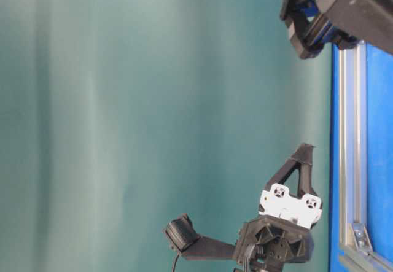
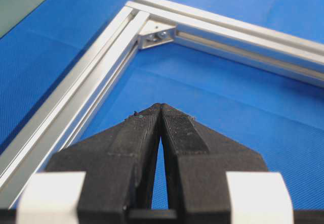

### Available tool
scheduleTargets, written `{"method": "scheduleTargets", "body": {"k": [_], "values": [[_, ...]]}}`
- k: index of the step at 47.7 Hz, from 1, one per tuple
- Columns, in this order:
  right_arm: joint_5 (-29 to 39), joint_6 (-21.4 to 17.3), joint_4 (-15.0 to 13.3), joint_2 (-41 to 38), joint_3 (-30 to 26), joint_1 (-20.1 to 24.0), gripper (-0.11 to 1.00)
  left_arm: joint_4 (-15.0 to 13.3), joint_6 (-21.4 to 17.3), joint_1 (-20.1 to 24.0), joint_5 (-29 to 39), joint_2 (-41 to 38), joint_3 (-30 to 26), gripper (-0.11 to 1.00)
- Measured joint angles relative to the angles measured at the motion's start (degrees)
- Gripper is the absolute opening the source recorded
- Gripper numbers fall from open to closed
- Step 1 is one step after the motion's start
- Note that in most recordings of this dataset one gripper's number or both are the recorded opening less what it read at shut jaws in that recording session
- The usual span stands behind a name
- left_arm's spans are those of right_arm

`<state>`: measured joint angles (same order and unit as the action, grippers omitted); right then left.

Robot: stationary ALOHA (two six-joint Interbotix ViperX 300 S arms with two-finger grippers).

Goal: Insert the wire through the string loop located on the left side.
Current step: 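Grasp the black USB cable near its plug with the right gripper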

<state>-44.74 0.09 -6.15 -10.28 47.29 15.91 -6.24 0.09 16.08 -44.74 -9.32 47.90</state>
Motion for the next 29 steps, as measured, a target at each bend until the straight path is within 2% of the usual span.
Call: {"method": "scheduleTargets", "body": {"k": [10, 24, 29], "values": [[2.29, -0.79, -0.09, 2.02, -0.18, 1.49, -0.01, 0.79, -0.09, 0.18, 1.67, 0.53, 0.09, 0.0], [4.04, -4.48, -0.09, 2.11, -0.26, 1.41, -0.01, 1.05, -0.09, 0.26, 1.85, 0.53, 0.0, 0.0], [4.04, -5.19, -0.09, 2.11, -0.26, 1.41, 0.12, 1.05, -0.09, 0.26, 1.85, 0.62, 0.0, 0.0]]}}
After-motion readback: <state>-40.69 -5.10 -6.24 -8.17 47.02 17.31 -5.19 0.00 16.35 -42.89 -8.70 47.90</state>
